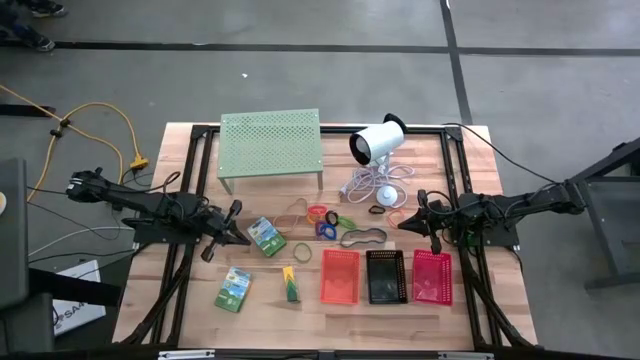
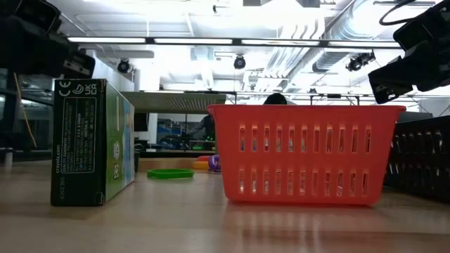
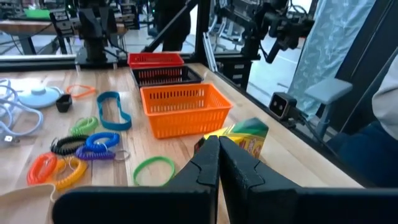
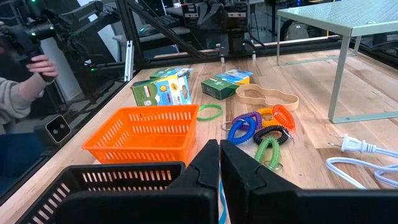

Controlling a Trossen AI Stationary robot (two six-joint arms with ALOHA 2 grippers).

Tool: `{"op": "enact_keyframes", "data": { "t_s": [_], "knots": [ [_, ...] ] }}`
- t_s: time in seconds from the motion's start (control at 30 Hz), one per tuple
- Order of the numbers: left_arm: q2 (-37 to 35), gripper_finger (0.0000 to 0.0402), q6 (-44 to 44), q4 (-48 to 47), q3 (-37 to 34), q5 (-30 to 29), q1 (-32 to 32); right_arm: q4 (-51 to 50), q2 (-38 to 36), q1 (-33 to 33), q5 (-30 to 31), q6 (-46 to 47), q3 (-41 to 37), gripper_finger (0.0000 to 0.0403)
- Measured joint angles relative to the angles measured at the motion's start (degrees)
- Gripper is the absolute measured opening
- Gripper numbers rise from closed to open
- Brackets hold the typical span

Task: Pick & Place Office Desk Supplies
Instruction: Put the brown rubber band into the red basket

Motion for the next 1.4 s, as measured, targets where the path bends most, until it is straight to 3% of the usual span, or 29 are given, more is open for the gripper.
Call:
{"op": "enact_keyframes", "data": {
  "t_s": [0.33,0.6,0.77,1.07,1.4],
  "knots": [
    [0.01,0.0,-0.02,1.84,-0.01,-1.21,-0.01,0.0,0.02,0.02,0.0,-0.02,0.0,0.0003],
    [0.01,0.0,-8.43,2.08,0.0,-18.07,0.01,0.0,0.01,0.02,0.0,-0.01,0.0,0.0003],
    [0.01,0.0,-8.95,2.12,0.0,-23.43,0.01,0.0,0.0,0.0,0.02,-0.02,0.0,0.0003],
    [1.73,0.0,-13.06,2.15,0.52,-24.38,0.01,0.0,0.01,0.01,0.01,0.0,0.0,0.0003],
    [12.07,0.0,-13.62,2.17,7.51,-25.83,0.01,0.0,0.02,0.01,0.0,-0.02,0.0,0.0003]
  ]
}}
